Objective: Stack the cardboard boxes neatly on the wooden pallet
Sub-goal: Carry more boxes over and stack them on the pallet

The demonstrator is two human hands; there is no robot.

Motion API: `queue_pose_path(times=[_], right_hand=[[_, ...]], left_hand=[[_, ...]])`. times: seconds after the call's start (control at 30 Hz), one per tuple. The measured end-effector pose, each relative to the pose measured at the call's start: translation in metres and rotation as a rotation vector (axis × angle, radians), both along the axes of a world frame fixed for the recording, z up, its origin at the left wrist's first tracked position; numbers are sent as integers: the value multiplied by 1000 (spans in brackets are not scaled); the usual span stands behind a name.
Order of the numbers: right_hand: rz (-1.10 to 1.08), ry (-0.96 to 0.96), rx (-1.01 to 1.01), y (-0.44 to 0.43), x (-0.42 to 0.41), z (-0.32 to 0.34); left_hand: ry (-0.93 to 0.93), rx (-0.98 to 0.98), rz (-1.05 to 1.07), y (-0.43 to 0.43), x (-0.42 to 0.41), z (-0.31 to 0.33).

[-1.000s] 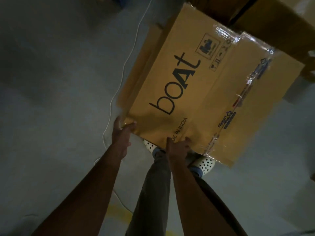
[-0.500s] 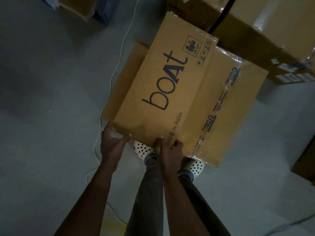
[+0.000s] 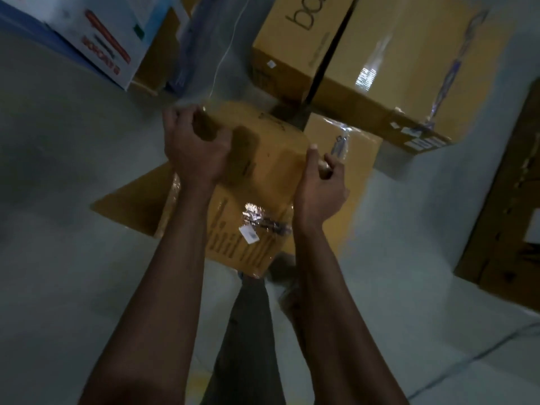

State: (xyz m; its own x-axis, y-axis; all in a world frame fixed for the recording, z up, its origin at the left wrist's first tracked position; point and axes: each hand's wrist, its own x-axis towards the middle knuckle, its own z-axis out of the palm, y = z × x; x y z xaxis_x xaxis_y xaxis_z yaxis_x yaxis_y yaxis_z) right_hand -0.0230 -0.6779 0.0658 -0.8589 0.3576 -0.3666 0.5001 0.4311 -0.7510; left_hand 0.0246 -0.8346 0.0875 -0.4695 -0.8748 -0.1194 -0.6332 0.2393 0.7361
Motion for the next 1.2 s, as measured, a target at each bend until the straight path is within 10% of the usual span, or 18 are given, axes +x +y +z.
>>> queue_pose_path(times=[0.33, 0.6, 0.8, 1.07, 1.2], right_hand=[[101, -56, -66, 136, 39, 193], [86, -456, -57, 224, 98, 154], [327, -370, 175, 243, 48, 157], [842, -213, 205, 209, -23, 168], [837, -196, 261, 187, -18, 171]], left_hand=[[-51, -297, -314, 99, -47, 179], [-193, -69, -849, 214, -39, 135], [-257, -25, -1036, 234, -61, 137], [-209, -371, -610, 215, 11, 116], [-280, -176, -247, 187, 31, 119]])
